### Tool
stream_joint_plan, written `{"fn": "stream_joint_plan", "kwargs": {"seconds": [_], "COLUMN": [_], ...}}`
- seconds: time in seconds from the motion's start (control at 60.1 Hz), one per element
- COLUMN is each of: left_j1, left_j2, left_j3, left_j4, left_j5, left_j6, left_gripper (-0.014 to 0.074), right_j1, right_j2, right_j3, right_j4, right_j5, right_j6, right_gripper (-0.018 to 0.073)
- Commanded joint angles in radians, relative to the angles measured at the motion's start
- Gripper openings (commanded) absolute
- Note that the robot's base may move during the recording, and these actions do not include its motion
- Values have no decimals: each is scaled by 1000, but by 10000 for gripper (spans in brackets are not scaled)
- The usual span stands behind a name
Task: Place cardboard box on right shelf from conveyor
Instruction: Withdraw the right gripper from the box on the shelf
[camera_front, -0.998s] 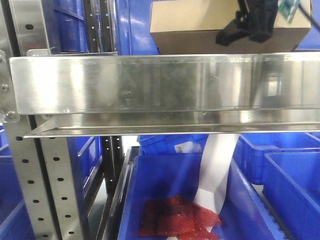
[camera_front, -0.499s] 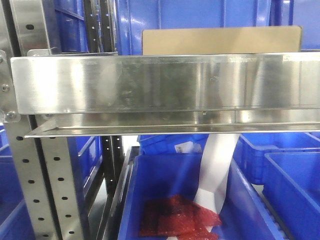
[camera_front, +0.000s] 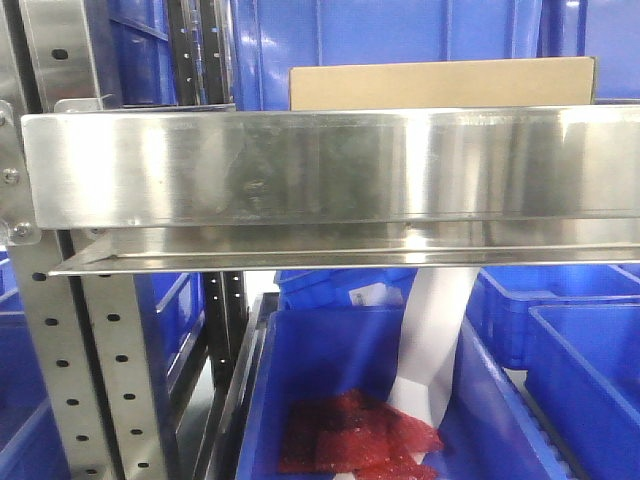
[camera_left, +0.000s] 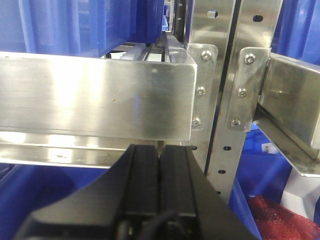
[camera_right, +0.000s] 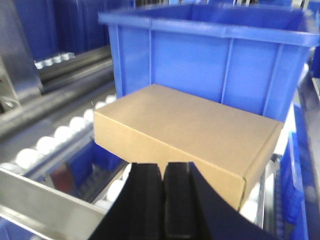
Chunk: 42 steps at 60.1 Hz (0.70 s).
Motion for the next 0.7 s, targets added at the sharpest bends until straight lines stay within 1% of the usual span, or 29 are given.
{"fn": "stream_joint_plan", "kwargs": {"seconds": [0.0, 0.15, 0.682], "left_j1": [-5, -5, -5], "left_j2": [-15, -15, -15], "left_j3": [8, 8, 8], "left_j4": [-6, -6, -6], "left_j5": [-87, -87, -87], "left_j6": [0, 0, 0], "left_gripper": [-116, -116, -116], "right_j1": [-3, -3, -5], "right_j2": [-76, -138, -140], "right_j3": [5, 17, 32], "right_j4": [-10, -10, -10], "right_j5": [-104, -102, -97], "right_j6": [14, 14, 14], "right_gripper": [50, 50, 50]}}
